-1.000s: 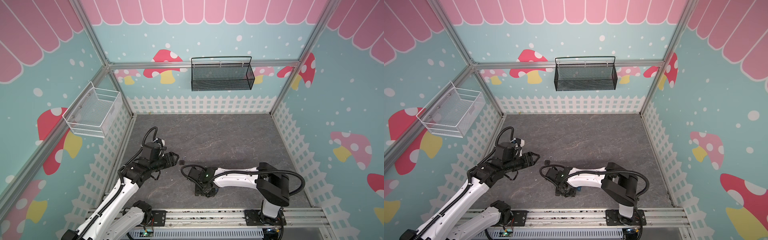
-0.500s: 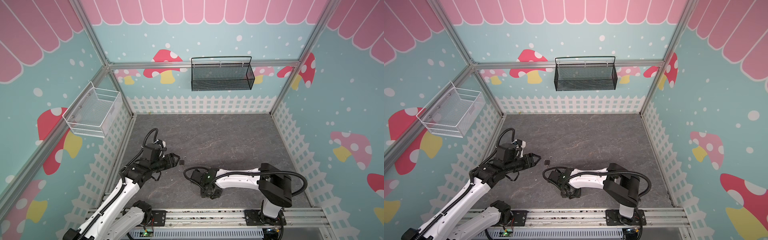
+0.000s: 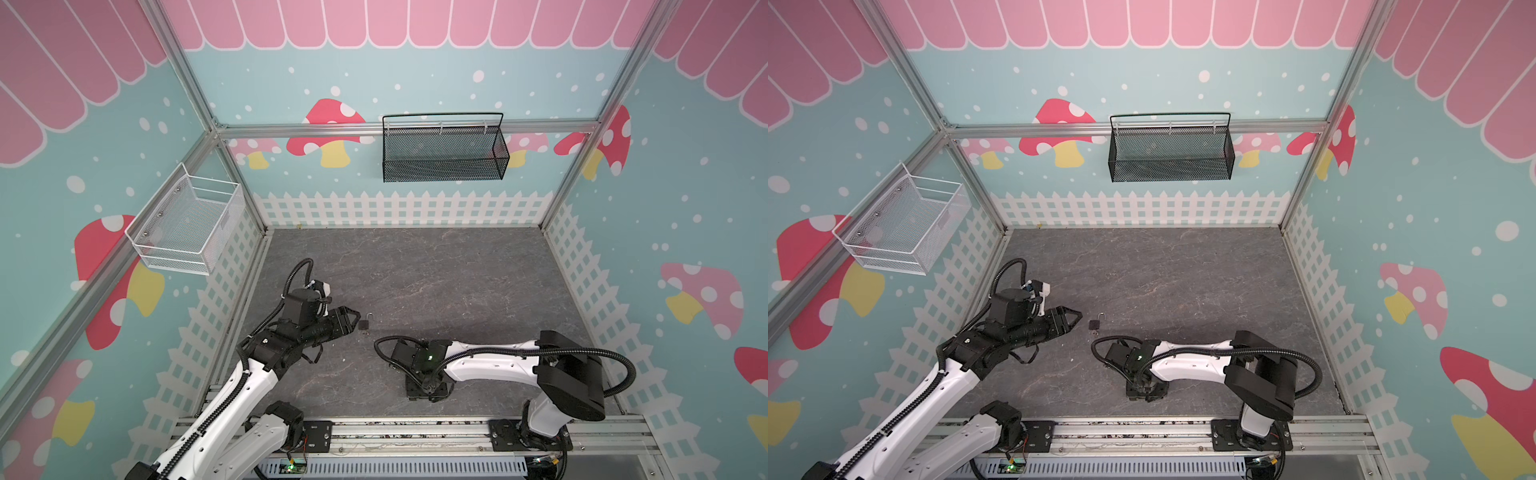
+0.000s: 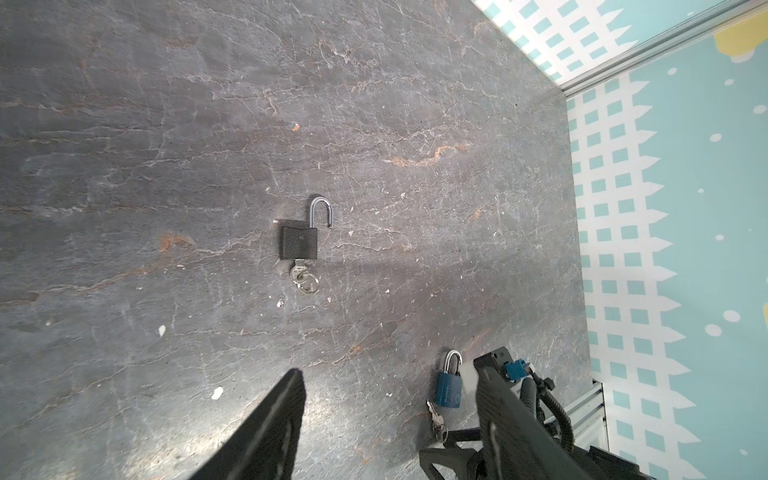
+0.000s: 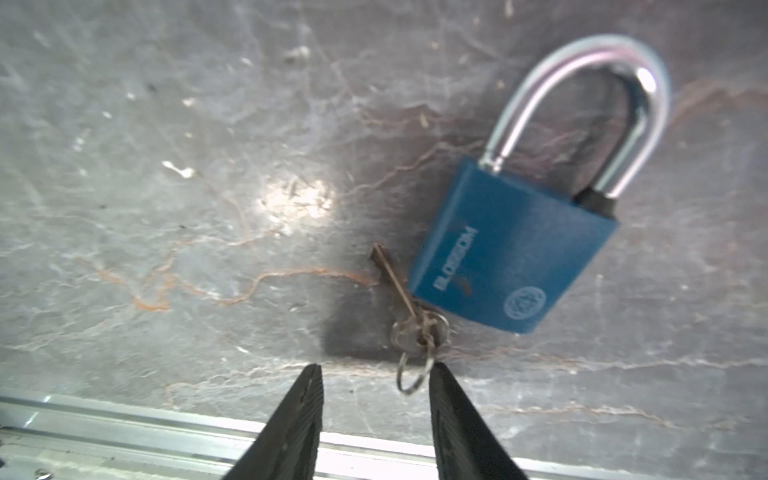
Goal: Unlock with the key
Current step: 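Lower the right gripper to the silver key beside the blue padlock, then close the right gripper on the silver key's blade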
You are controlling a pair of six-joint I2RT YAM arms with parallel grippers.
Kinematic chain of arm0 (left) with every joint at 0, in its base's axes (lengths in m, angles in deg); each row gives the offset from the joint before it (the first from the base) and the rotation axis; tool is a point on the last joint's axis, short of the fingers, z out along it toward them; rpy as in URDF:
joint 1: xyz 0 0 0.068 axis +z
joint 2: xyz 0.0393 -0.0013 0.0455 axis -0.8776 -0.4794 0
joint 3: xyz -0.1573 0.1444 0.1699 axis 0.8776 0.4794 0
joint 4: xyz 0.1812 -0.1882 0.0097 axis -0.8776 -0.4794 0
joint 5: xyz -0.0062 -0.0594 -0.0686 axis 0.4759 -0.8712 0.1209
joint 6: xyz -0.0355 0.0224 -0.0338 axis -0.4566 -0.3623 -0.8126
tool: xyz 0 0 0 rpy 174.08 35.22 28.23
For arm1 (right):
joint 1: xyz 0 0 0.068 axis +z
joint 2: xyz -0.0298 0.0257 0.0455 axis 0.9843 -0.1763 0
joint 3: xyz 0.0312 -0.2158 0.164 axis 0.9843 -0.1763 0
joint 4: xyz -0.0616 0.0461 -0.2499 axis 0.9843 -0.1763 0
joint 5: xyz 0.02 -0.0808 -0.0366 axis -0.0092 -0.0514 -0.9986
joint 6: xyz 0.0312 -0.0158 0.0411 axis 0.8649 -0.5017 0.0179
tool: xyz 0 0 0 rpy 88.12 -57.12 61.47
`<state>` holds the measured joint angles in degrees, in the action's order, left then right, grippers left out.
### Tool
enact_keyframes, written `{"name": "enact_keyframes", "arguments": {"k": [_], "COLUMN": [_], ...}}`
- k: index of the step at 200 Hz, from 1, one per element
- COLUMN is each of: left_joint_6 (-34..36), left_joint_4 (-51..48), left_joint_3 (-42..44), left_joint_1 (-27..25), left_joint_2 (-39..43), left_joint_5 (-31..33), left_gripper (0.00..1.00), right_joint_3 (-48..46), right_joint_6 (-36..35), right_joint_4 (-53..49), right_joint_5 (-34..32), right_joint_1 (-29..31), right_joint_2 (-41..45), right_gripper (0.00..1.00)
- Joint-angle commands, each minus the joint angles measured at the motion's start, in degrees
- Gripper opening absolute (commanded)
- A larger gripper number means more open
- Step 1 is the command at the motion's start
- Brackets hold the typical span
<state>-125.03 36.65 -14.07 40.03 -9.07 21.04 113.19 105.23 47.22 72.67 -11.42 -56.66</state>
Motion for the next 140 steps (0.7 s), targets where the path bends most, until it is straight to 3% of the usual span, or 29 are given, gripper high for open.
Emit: {"name": "enact_keyframes", "arguments": {"k": [1, 140], "left_joint_6": [-0.72, -2.08], "left_joint_4": [0.65, 1.34], "left_joint_3": [0.11, 0.11], "left_joint_1": [0.4, -0.3], "left_joint_2": [0.64, -0.36], "left_joint_5": [-0.69, -1.45], "left_gripper": [0.65, 0.65], "right_joint_3": [-1.11, -2.7], "right_joint_6": [0.51, -0.73], "right_joint_4": [-0.09, 0.47], "right_joint_5": [-0.46, -1.1], "right_joint_1": [-1.14, -2.5], "right_joint_2": [1.42, 1.19], "right_gripper": [0.42, 0.17]}}
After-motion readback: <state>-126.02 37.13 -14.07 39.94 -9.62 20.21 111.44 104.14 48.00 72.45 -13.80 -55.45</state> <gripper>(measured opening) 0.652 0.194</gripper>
